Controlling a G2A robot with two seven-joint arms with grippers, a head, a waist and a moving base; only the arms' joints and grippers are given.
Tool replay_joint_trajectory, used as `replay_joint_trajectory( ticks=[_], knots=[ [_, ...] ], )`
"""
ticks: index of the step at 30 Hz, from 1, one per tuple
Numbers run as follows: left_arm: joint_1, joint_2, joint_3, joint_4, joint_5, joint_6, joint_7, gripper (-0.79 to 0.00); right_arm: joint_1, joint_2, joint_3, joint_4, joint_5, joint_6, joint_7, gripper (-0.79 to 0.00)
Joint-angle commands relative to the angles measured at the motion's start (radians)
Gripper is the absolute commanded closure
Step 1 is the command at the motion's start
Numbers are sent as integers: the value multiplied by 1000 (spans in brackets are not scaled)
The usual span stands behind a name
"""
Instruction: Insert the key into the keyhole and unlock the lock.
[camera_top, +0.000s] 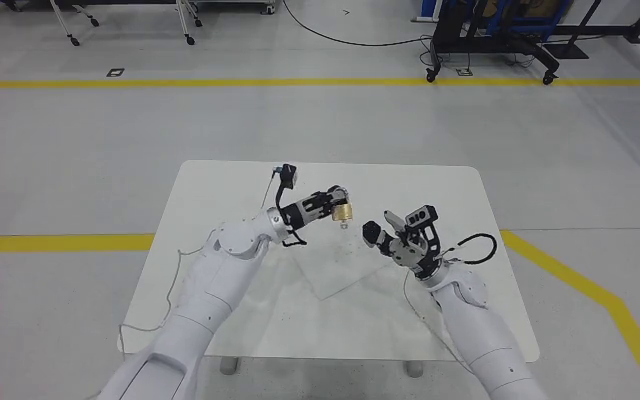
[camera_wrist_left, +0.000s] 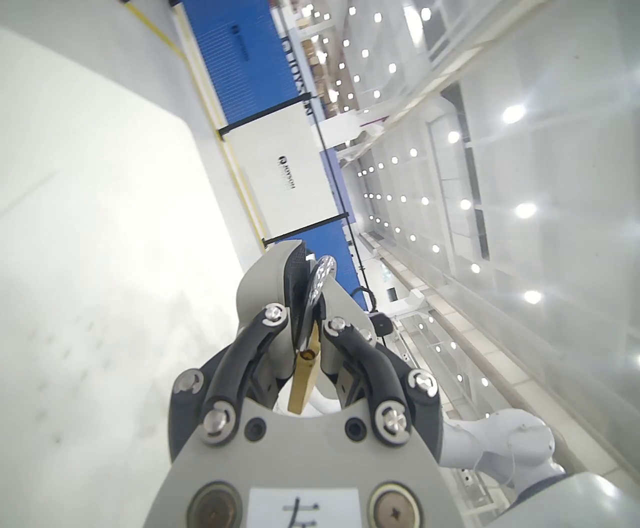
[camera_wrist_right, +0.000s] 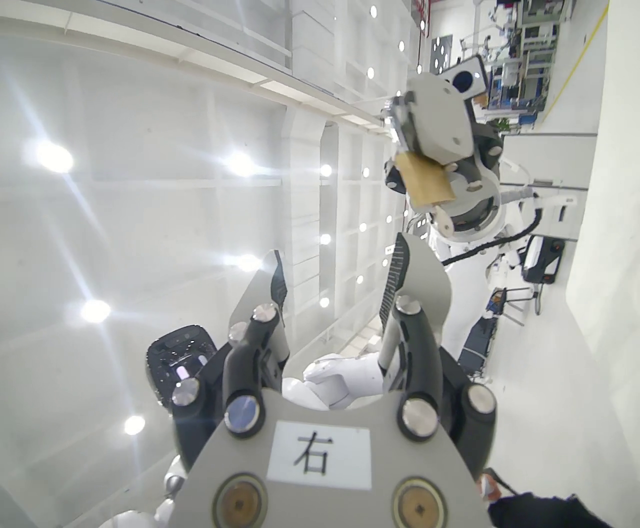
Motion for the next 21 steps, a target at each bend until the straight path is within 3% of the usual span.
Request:
replay_joint_trajectory(
  ticks=[1,3,6,8,9,11,16,21],
  knots=[
    [-19,2,23,0,89,74,6,0,-26,5,24,-46,-35,-33,-40,-646],
    [-36,2,60,-3,182,160,-8,0,-60,11,51,-106,-65,-54,-69,-742],
    [-54,0,122,-23,337,273,1,0,-105,20,87,-197,-134,-75,-114,-785],
    [-66,-4,166,-34,423,329,-18,-188,-134,22,99,-261,-188,-89,-169,-785],
    [-73,-6,185,-33,459,355,-28,-339,-147,23,103,-292,-218,-97,-199,-785],
    [-90,-10,226,-19,532,402,-59,-763,-171,23,107,-344,-285,-113,-274,-785],
    [-123,-26,269,17,575,446,-88,-785,-181,22,98,-372,-330,-110,-328,-785],
    [-124,-27,219,32,467,349,-79,-785,-181,22,98,-372,-330,-110,-328,-785]
  ],
)
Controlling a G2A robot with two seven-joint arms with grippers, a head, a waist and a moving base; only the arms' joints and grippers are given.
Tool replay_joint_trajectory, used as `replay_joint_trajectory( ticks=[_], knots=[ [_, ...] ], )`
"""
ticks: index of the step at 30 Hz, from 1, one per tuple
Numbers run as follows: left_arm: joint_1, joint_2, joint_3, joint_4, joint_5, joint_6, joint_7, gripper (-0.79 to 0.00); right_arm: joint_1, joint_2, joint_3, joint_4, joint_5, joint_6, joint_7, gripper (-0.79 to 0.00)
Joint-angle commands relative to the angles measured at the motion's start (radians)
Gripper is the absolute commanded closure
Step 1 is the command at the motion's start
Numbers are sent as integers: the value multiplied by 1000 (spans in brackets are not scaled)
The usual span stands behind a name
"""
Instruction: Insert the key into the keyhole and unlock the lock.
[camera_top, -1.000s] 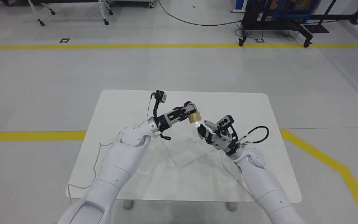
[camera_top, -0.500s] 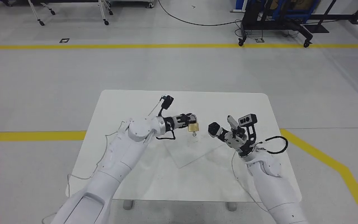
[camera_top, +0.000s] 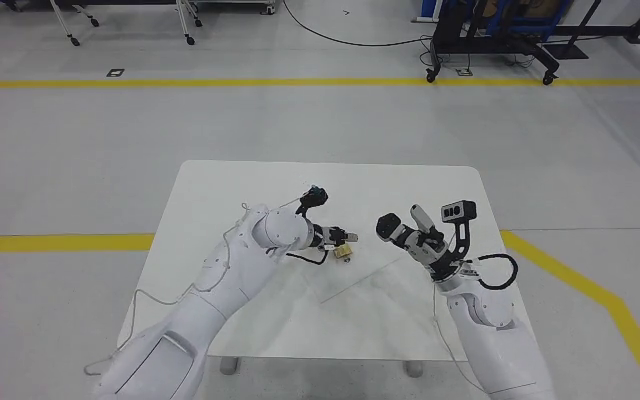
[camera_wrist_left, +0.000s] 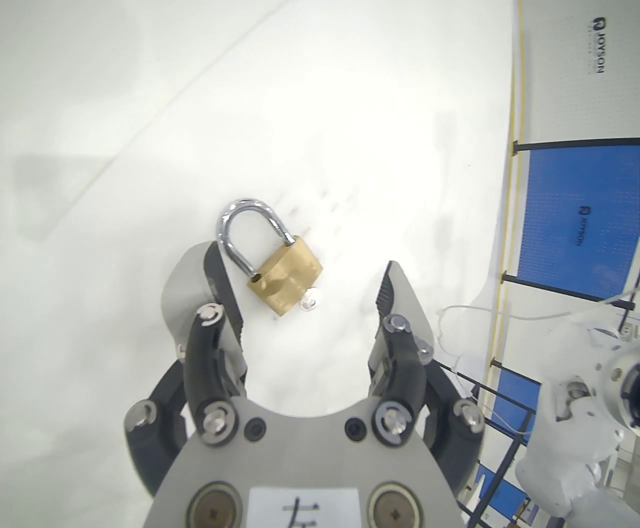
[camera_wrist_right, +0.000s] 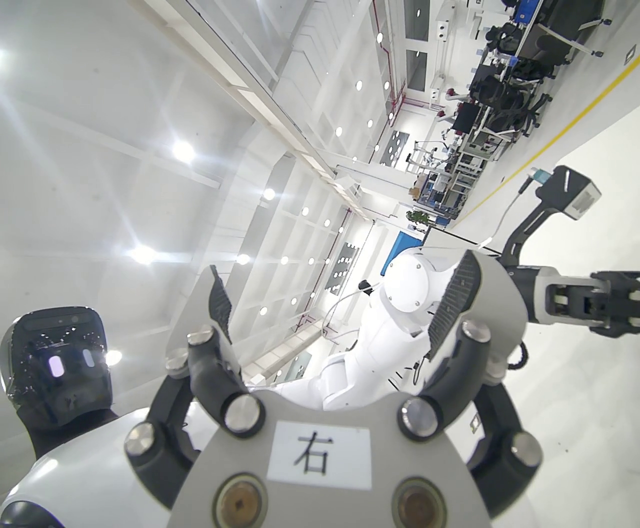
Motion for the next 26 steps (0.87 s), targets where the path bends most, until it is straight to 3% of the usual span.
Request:
replay_joint_trajectory(
  ticks=[1,5,7,10,14,26],
  knots=[
    [4,4,-32,1,-54,-50,11,-785,0,0,0,0,0,0,0,-785],
    [34,24,-130,-13,-158,-157,61,-785,0,0,1,0,1,2,-7,-785],
    [58,39,-183,-24,-169,-181,114,-785,4,1,39,-3,-12,-22,-87,-785],
    [87,63,-230,-66,-95,-149,172,-785,-8,3,120,-10,-118,-102,-246,-785],
    [133,84,-270,-140,18,-77,291,-785,-52,6,230,-46,-119,-165,-383,-785],
    [135,84,-271,-142,20,-77,291,-785,-65,7,244,-63,-97,-176,-383,-785]
  ],
)
